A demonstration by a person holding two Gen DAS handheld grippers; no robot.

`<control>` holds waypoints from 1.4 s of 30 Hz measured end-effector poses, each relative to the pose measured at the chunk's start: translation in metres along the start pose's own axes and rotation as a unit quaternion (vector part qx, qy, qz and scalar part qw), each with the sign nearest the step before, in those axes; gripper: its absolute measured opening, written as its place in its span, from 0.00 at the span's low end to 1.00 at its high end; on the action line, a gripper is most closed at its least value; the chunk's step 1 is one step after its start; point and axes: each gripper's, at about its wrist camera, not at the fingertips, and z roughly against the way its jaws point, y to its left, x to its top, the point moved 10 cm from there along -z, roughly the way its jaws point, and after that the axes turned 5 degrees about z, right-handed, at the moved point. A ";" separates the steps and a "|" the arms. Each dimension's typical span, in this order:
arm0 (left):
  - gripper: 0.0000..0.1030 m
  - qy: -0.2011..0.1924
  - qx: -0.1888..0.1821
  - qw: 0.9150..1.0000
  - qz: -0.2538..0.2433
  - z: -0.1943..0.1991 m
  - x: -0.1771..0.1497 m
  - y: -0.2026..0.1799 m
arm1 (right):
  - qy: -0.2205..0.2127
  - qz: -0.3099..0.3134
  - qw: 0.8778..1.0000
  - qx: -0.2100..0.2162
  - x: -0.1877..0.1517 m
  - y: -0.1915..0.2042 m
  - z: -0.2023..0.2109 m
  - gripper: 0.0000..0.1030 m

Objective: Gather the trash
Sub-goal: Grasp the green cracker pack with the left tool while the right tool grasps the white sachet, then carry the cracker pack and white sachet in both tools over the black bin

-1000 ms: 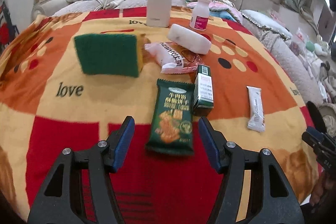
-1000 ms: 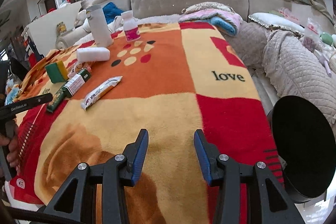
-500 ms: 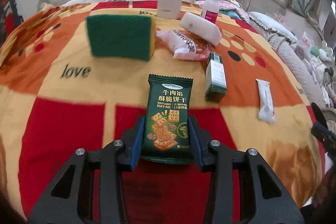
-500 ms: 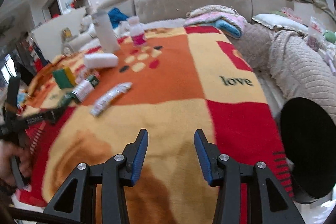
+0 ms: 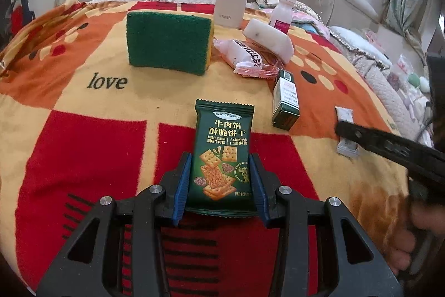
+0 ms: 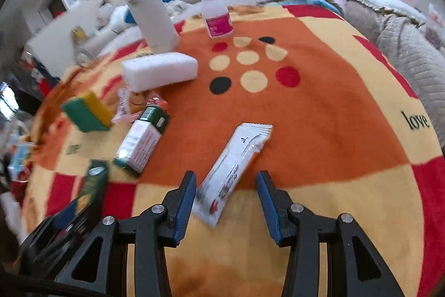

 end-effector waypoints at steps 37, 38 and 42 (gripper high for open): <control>0.36 -0.028 -0.029 0.999 -0.028 0.072 -0.021 -0.022 | -0.084 0.088 0.987 0.104 -0.071 -0.044 0.102 0.17; 0.36 -0.022 -0.026 0.999 -0.027 0.072 -0.023 -0.022 | -0.085 0.089 0.987 0.102 -0.071 -0.045 0.103 0.17; 0.36 -0.019 -0.015 0.999 -0.027 0.076 -0.027 -0.023 | -0.087 0.088 0.987 0.098 -0.073 -0.048 0.108 0.17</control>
